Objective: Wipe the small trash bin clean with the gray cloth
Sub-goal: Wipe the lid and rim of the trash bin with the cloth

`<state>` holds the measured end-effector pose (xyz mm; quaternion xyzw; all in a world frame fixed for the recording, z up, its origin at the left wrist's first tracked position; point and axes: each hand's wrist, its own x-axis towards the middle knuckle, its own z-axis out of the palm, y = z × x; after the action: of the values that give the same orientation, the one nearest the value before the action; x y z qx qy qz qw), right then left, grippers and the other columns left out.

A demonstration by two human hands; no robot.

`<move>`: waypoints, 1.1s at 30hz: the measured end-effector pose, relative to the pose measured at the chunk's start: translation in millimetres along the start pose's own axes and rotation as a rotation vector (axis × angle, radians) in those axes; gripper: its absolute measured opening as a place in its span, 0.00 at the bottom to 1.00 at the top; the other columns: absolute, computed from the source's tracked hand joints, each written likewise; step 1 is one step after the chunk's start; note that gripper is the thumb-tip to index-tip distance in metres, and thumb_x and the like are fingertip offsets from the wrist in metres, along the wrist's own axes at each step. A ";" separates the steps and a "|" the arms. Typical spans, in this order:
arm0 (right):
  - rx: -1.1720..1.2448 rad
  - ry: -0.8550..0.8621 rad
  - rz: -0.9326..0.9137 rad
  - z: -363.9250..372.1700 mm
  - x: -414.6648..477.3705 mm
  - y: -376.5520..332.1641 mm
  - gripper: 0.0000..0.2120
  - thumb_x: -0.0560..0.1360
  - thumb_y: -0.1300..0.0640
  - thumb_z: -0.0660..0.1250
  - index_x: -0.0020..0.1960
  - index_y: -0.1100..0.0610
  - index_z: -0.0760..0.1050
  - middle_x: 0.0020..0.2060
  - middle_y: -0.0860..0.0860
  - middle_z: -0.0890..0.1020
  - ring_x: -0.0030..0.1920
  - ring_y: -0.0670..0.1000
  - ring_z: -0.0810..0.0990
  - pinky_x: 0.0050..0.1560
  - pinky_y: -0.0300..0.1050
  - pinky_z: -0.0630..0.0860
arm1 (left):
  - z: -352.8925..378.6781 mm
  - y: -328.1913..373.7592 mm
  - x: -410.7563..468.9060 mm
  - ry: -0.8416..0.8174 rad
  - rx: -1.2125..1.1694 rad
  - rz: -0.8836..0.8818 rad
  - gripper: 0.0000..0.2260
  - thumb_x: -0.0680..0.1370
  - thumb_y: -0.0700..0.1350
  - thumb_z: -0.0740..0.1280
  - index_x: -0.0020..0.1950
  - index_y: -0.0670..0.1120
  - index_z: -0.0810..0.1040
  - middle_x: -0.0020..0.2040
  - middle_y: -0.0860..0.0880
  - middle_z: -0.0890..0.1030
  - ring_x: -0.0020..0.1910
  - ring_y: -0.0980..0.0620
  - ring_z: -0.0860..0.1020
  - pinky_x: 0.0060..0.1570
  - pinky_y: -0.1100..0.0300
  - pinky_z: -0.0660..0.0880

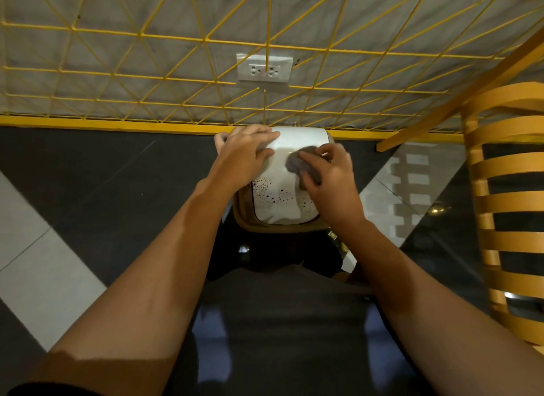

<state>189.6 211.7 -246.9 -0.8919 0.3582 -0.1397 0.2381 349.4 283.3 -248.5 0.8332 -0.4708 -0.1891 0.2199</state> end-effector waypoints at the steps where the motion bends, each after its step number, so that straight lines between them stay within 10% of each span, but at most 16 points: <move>1: -0.007 0.008 0.018 0.5 0.3 -0.5 0.15 0.74 0.61 0.66 0.60 0.60 0.77 0.58 0.61 0.72 0.60 0.60 0.69 0.58 0.38 0.63 | 0.2 0.1 0.0 -0.005 -0.001 -0.003 0.15 0.77 0.46 0.64 0.64 0.54 0.75 0.66 0.56 0.73 0.66 0.52 0.66 0.51 0.58 0.51; 8: -0.031 -0.138 -0.235 10.3 -19.1 -19.6 0.14 0.67 0.67 0.71 0.52 0.63 0.80 0.48 0.62 0.77 0.49 0.64 0.76 0.42 0.54 0.79 | 0.2 -0.1 1.8 -0.011 -0.011 -0.020 0.15 0.78 0.45 0.64 0.64 0.54 0.75 0.66 0.56 0.72 0.66 0.52 0.65 0.52 0.58 0.50; 14: 0.027 0.079 -0.002 8.7 -7.0 -7.3 0.14 0.70 0.64 0.68 0.55 0.63 0.79 0.52 0.64 0.75 0.53 0.64 0.74 0.52 0.49 0.73 | 1.3 -1.1 0.9 -0.016 -0.024 -0.015 0.14 0.78 0.46 0.64 0.63 0.54 0.75 0.66 0.56 0.73 0.66 0.53 0.65 0.47 0.60 0.49; 33: -0.044 -0.221 -0.299 20.9 -12.4 -39.5 0.10 0.74 0.60 0.63 0.50 0.65 0.78 0.47 0.59 0.75 0.51 0.52 0.65 0.40 0.46 0.74 | -3.0 -7.2 6.1 -0.056 -0.068 -0.017 0.15 0.76 0.49 0.66 0.62 0.57 0.75 0.65 0.58 0.73 0.67 0.54 0.64 0.50 0.61 0.49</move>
<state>212.2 252.2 -244.9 -0.9502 0.1962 -0.0668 0.2328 359.0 281.9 -250.5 0.8237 -0.4629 -0.2301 0.2331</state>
